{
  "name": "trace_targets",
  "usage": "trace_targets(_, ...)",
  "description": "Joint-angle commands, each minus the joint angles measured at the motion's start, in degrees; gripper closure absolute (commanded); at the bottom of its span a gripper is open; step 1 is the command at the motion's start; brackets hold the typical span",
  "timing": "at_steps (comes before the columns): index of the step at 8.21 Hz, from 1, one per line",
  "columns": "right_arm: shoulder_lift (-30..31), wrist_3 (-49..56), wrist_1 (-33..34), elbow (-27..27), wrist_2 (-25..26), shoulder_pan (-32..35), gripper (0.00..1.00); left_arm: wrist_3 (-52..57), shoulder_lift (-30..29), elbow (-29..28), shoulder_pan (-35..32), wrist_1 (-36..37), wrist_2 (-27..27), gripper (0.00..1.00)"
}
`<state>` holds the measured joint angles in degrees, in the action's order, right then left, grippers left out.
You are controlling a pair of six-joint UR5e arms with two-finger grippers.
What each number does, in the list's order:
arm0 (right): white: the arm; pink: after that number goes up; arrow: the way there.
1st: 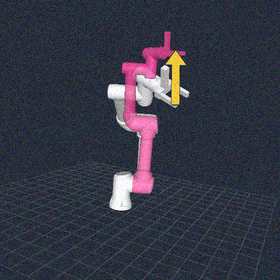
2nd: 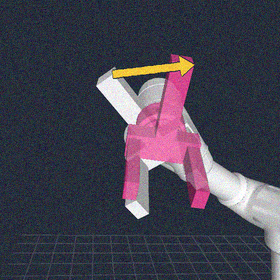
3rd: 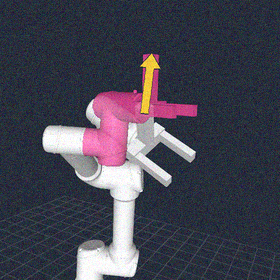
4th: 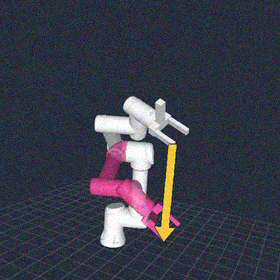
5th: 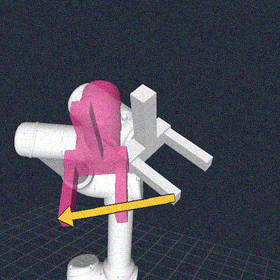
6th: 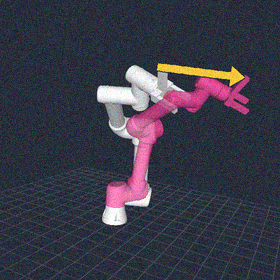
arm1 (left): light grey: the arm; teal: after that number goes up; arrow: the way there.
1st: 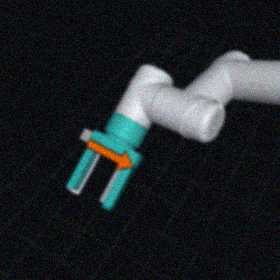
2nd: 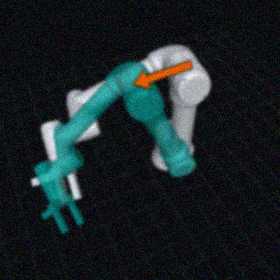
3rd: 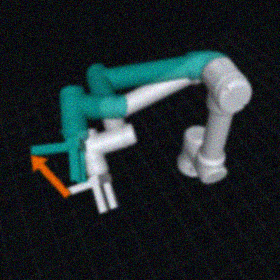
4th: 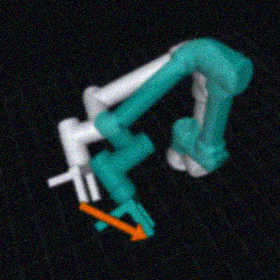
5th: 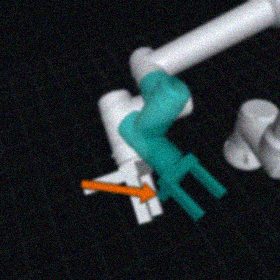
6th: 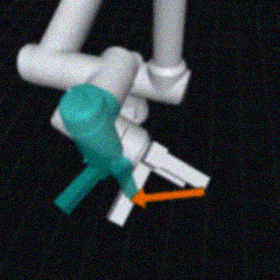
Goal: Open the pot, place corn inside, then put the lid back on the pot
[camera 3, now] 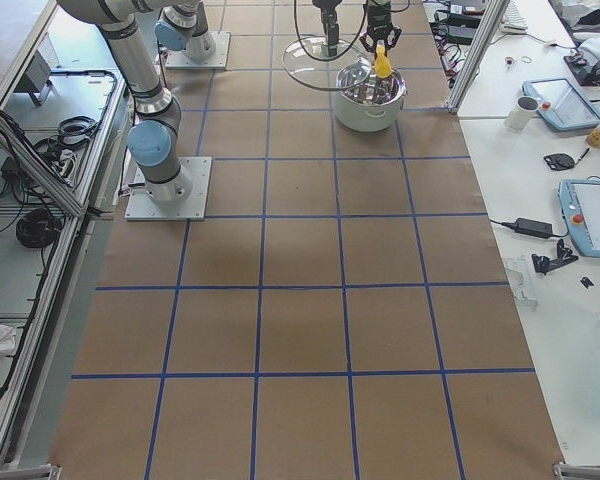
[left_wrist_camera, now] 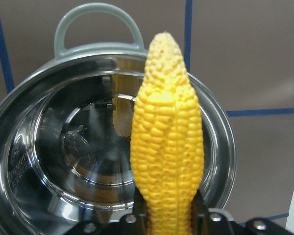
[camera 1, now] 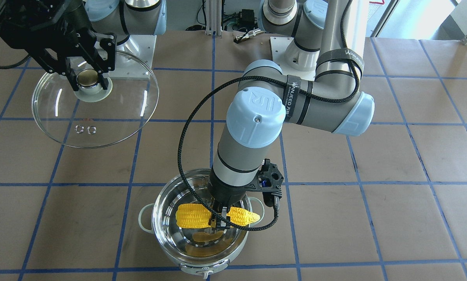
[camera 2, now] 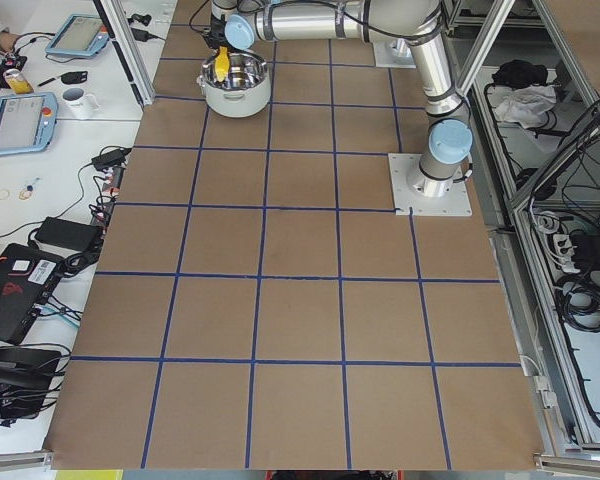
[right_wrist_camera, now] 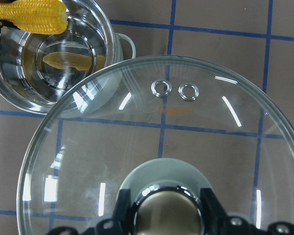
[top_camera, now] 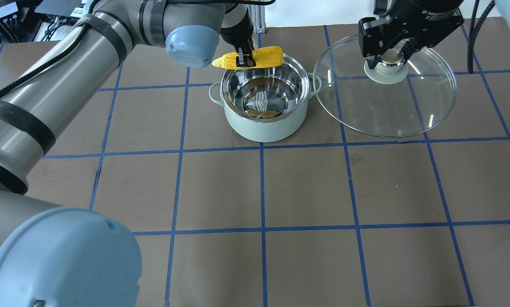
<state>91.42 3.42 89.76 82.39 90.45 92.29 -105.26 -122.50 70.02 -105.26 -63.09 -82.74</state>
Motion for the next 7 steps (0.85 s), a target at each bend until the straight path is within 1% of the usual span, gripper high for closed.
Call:
trace_targets(1, 0.0, 0.1, 0.0, 0.0, 0.0, 0.0, 0.61, -2.4, -0.5, 0.1, -0.6, 0.0, 0.4, 1.00)
trace_targets(2, 0.0, 0.2, 0.0, 0.0, 0.0, 0.0, 0.61, -2.9, -0.5, 0.1, -0.6, 0.1, 0.6, 1.00)
trace_targets(4, 0.1, 0.0, 0.0, 0.0, 0.0, 0.0, 0.61, -4.5, -1.2, 0.2, -1.3, 0.2, 2.7, 1.00)
trace_targets(7, 0.1, 0.1, 0.0, 0.1, -0.1, 0.0, 0.61, -4.4, -1.8, 0.0, -1.4, 0.3, 2.7, 1.00)
